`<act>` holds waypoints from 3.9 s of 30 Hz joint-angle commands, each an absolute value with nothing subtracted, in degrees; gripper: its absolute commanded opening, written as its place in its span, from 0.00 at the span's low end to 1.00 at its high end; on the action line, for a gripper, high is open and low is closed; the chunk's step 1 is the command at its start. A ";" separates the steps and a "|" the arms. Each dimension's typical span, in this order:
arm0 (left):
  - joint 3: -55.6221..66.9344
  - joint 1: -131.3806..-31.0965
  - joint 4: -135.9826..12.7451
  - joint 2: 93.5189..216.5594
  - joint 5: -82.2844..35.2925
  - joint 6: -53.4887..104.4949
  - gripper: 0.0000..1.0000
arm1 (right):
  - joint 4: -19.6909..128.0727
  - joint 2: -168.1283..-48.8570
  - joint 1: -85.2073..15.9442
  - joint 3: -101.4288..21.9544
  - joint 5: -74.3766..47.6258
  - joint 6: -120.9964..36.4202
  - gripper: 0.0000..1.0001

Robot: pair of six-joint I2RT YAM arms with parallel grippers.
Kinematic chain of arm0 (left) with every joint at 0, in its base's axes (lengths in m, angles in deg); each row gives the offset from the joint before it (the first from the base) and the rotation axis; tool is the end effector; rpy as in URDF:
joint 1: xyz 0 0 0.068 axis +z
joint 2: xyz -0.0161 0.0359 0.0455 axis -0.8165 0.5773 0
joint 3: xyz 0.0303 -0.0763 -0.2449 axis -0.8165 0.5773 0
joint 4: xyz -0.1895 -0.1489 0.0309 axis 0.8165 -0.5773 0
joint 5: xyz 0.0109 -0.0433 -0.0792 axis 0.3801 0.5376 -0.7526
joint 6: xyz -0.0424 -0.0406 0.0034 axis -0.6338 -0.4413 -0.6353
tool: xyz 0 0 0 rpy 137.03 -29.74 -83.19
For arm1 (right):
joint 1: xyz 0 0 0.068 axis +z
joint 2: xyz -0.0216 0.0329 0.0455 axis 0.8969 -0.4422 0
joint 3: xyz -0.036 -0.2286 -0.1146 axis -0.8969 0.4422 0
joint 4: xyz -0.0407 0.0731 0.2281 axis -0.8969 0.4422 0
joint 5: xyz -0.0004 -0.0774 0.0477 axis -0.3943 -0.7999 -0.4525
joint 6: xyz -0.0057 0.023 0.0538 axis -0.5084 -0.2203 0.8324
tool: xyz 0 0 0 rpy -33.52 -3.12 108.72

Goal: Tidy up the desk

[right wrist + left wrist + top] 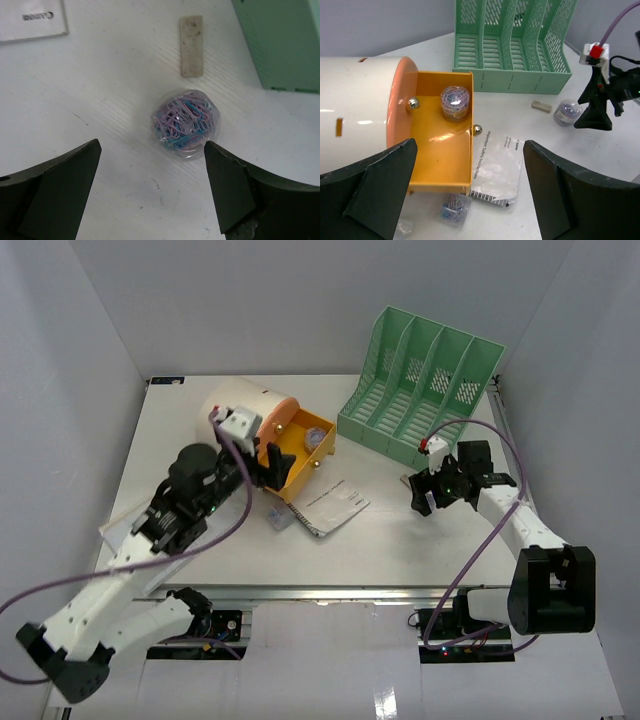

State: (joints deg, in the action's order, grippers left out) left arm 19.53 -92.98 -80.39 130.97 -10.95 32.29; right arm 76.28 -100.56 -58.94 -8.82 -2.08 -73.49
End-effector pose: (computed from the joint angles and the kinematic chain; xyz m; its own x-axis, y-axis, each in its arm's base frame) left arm 0.1555 -0.1186 0.3751 -0.1787 0.0347 -0.9833 0.5464 0.8346 -0.0699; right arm 0.2441 0.0345 0.2082 -0.5900 -0.4416 -0.6760 -0.5774 0.8159 -0.0291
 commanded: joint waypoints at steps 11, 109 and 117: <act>42.58 -92.62 -78.93 107.19 -4.81 32.01 0.98 | 69.33 -108.46 -56.29 -9.14 -17.28 -66.73 0.90; 59.42 -92.74 -59.56 122.68 -12.61 17.19 0.98 | 80.09 -86.98 -49.75 -13.86 44.59 -94.29 0.90; 62.76 -92.88 -45.96 126.07 -7.53 30.82 0.98 | 80.31 -83.85 -50.75 -13.05 47.63 -94.37 0.90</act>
